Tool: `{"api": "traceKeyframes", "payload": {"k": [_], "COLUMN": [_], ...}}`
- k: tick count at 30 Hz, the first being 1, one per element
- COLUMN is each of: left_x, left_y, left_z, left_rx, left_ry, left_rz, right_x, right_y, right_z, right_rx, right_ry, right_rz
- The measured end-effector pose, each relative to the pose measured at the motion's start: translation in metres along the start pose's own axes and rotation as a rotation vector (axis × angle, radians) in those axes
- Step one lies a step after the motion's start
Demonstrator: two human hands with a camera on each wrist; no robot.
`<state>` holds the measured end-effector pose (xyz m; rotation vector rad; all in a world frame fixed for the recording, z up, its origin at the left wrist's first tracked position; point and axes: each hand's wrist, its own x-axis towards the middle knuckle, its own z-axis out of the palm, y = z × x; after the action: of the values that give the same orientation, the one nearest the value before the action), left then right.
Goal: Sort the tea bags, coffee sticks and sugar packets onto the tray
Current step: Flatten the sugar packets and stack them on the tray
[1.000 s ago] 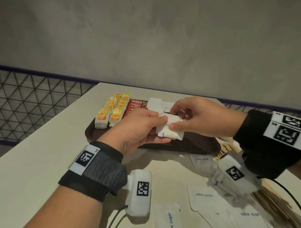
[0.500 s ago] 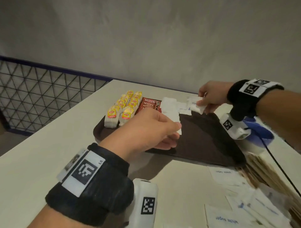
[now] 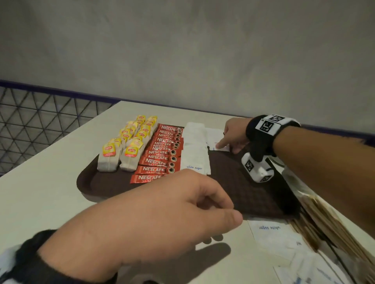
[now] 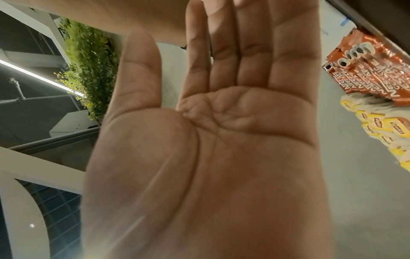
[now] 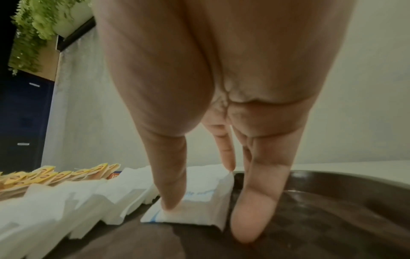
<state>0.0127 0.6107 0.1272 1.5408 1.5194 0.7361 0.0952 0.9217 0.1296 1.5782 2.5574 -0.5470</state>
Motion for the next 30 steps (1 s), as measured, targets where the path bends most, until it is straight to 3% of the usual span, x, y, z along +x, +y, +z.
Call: {"api": "traceKeyframes", "payload": {"k": [6,14,17,20,23,26,30], "left_x": [0.003,0.010,0.011,0.008,0.003,0.000,-0.016], "left_y": [-0.004,-0.014,-0.011,-0.007,0.003,0.022,0.038], "left_z": [-0.001,-0.002,0.001,0.001,0.005,0.014,0.021], "left_rx": [-0.030,-0.109,-0.121,-0.070,-0.091,0.057,0.389], "left_ry": [0.004,0.112,0.135,0.111,-0.038,-0.217,-0.243], "left_rz": [0.011,0.158,0.187,0.196,0.141,0.029,-0.125], "right_x": [0.008,0.010,-0.013,-0.065,-0.143,-0.212,-0.261], "right_y": [-0.002,-0.006,-0.001,0.013,0.035,0.053,0.065], "right_z": [0.005,0.012,0.006,-0.004,-0.006,0.000,0.012], "right_rx": [0.048,0.140,0.092,-0.012,-0.077,-0.190,-0.402], "right_ry": [0.024,0.068,0.115,0.163,0.054,-0.186,-0.367], "right_rz": [-0.004,-0.054,-0.048,-0.136,-0.263,-0.294,-0.287]}}
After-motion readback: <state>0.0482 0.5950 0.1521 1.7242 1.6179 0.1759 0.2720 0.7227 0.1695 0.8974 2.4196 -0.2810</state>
